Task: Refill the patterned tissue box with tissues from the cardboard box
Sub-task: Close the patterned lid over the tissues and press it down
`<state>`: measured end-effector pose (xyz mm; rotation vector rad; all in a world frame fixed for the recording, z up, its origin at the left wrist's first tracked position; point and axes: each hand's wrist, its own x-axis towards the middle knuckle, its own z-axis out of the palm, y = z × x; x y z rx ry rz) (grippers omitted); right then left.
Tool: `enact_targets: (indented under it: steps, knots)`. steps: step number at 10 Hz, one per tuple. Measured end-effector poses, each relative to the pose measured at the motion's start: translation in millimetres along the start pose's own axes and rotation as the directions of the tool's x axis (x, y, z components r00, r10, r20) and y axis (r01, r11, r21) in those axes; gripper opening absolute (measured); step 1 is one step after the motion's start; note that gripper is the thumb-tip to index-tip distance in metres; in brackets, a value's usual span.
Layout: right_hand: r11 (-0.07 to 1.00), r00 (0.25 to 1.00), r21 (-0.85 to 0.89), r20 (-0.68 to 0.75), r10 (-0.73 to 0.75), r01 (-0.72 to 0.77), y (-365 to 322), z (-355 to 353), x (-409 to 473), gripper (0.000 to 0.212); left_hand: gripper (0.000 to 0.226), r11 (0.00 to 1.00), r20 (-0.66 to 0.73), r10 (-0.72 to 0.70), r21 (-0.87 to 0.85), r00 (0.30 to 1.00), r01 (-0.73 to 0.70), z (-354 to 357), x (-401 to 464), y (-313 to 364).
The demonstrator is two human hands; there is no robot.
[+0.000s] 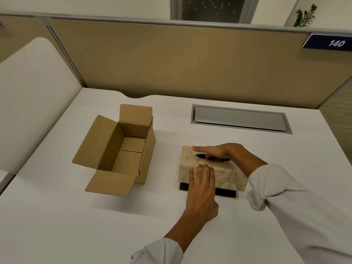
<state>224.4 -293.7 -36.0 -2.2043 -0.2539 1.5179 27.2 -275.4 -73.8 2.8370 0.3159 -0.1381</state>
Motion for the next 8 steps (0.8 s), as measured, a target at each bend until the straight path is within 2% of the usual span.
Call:
enact_targets:
  steps: [1,2,3,4,5,6,7,8]
  knots:
    - [0.965,0.989,-0.245,0.093,0.118,-0.092,-3.3,-0.1,-13.1,0.127,0.094,0.997,0.009,0.066,0.044,0.998,-0.066,9.9,-14.5,-5.4]
    - [0.936,0.976,-0.341,0.164,0.145,-0.082,1.4,4.5,-24.4,0.124,0.094,0.997,0.059,0.063,0.031,0.996,-0.065,24.7,-26.7,-10.4]
    - [0.939,0.979,-0.333,0.147,0.14,-0.084,7.5,11.2,-32.4,0.109,0.099,0.996,0.105,0.063,0.052,0.993,-0.068,28.0,-30.4,-9.6]
    - [0.941,0.981,-0.331,0.145,0.131,-0.077,11.6,18.0,-38.3,0.105,0.1,0.993,0.08,0.081,0.082,0.994,-0.088,26.0,-25.0,-10.8]
    - [0.895,1.0,-0.445,0.028,0.002,0.011,12.0,23.0,-43.4,0.097,0.096,0.992,0.119,0.09,0.073,0.989,-0.099,16.4,-20.5,-10.5]
    - [0.807,0.932,-0.554,-0.14,-0.333,0.205,15.3,25.8,-49.1,0.074,0.085,0.991,0.128,0.128,0.028,0.983,-0.133,-1.1,-17.5,-9.0]
    - [0.747,0.808,-0.601,-0.27,-0.524,0.284,15.8,22.2,-55.3,0.063,0.065,0.99,0.124,0.138,0.006,0.983,-0.14,-23.3,-7.0,-10.2]
    - [0.635,0.711,-0.743,-0.329,-0.621,0.212,11.6,16.3,-61.0,0.064,0.056,0.991,0.18,0.114,-0.091,0.977,-0.099,-49.2,10.6,-16.9]
